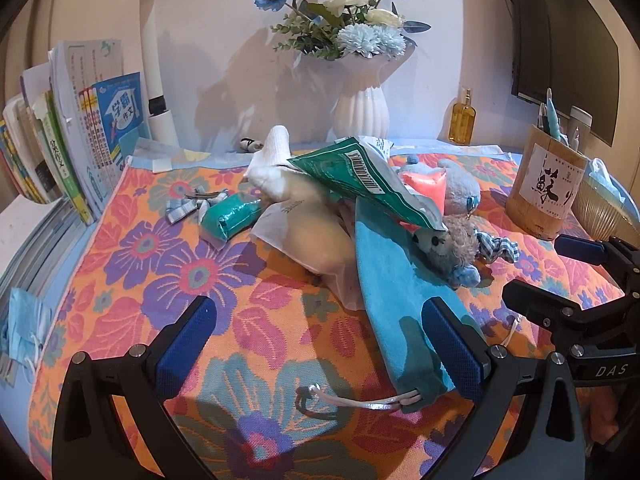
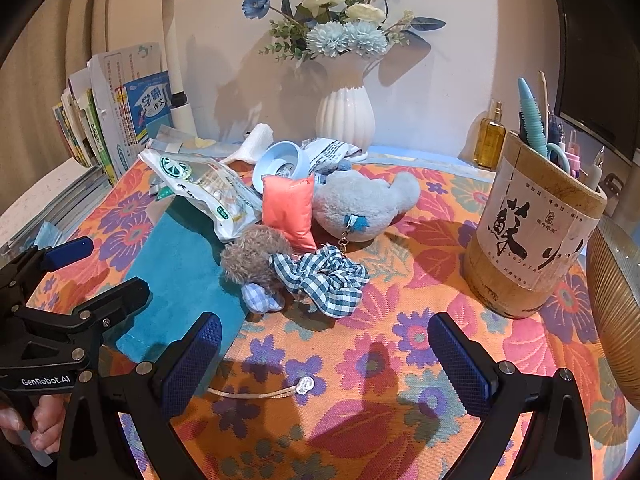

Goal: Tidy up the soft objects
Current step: 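Move left tool to teal pouch while right tool approaches gingham scrunchie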

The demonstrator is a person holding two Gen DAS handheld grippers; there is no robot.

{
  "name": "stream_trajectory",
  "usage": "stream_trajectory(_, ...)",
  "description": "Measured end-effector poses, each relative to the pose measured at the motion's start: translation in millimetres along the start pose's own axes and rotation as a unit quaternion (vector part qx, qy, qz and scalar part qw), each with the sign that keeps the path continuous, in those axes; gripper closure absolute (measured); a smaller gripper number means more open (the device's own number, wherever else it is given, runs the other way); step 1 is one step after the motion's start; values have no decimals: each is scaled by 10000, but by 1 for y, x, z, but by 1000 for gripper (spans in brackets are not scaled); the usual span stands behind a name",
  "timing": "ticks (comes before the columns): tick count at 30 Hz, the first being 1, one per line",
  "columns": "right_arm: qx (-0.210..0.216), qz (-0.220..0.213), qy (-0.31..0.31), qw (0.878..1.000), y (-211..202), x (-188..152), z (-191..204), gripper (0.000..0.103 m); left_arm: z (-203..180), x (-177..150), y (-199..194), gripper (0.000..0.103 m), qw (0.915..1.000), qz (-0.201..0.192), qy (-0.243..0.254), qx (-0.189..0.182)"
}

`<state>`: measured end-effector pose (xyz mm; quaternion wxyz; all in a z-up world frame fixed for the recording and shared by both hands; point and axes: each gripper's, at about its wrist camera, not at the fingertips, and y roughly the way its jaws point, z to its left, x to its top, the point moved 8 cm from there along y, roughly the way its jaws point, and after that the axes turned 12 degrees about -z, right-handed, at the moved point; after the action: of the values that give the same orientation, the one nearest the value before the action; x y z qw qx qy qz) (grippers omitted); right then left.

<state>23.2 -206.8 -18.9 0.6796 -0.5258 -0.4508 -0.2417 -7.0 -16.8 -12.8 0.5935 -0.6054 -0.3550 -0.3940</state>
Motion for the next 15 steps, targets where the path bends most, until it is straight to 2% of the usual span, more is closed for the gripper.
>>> stream_trajectory(8,114,10,217,9997,-1,1,-5,0,-1,1,-2,1,10000,-49,-27,-30)
stream_trajectory(11,311,2,278,9991,-2,2,-3,0,-1,1,-3,1,10000,-61,-38,-45)
stream_trajectory(15,263,-58,244,9993,-5,2,-2,0,-1,2,-5,1,9999,-87,-77,-71)
